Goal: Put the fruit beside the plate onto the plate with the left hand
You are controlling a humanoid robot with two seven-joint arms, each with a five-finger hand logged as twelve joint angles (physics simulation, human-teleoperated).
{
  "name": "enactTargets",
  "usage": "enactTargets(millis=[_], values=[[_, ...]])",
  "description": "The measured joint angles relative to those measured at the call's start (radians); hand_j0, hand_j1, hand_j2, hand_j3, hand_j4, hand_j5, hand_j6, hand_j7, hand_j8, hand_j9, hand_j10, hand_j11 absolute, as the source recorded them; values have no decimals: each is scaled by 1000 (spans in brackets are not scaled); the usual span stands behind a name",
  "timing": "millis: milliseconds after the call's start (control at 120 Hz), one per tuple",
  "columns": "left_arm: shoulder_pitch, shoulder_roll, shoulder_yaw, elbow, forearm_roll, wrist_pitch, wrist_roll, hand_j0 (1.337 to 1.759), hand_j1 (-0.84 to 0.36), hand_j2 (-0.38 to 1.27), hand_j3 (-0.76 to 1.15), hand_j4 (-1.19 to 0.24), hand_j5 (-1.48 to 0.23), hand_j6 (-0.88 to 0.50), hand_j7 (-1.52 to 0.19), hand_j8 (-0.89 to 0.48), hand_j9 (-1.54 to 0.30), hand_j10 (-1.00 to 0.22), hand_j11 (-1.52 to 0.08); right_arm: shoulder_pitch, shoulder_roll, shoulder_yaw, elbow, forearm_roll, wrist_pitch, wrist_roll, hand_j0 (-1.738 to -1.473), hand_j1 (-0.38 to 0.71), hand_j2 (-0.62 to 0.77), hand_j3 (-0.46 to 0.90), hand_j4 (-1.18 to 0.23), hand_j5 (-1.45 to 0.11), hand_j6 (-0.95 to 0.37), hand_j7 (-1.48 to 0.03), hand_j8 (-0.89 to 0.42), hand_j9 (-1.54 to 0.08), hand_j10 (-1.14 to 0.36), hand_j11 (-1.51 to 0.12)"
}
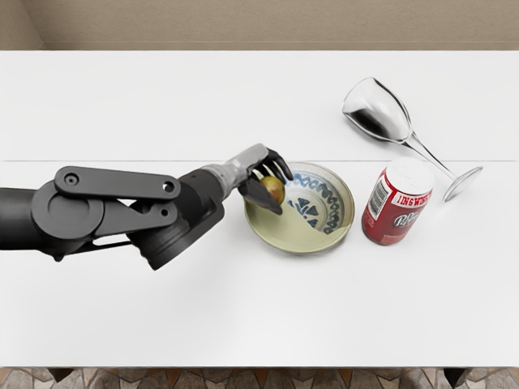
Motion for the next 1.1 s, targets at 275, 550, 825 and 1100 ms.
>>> enactTargets(millis=[275, 550, 825, 1100], values=[[-1, 0, -2, 1, 8, 0, -9, 1657, -121, 121, 0, -423, -554, -400, -555, -379, -555, -402, -554, 0, 0, 0, 0, 0, 0, 0, -1658, -333, -3, 0, -13, -17, -13, -17, -13, -17, -13, -17], [-15, 112, -59, -30, 3, 0, -10, 1658, 136, 47, 0, -186, -243, -181, -244, -176, -243, -181, -243, 0, 0, -1, 0, 0, 0, 0, -1658, -333, -3, 0, -13, -17, -13, -17, -13, -17, -13, -17], [16, 494, -224, -119, -190, -233, -45, 1658, 278, 15, 0, -61, -80, -60, -80, -58, -80, -60, -80, 0, 0, 0, 0, 0, 0, 0, -1658, -333, -3, 0, -13, -17, -13, -17, -13, -17, -13, -17], [103, 763, -284, -124, -396, -688, -73, 1658, 325, 5, 0, -20, -27, -20, -27, -20, -27, -20, -27, 0, 0, 0, 0, 0, 0, 0, -1658, -333, -3, 0, -13, -17, -13, -17, -13, -17, -13, -17]])
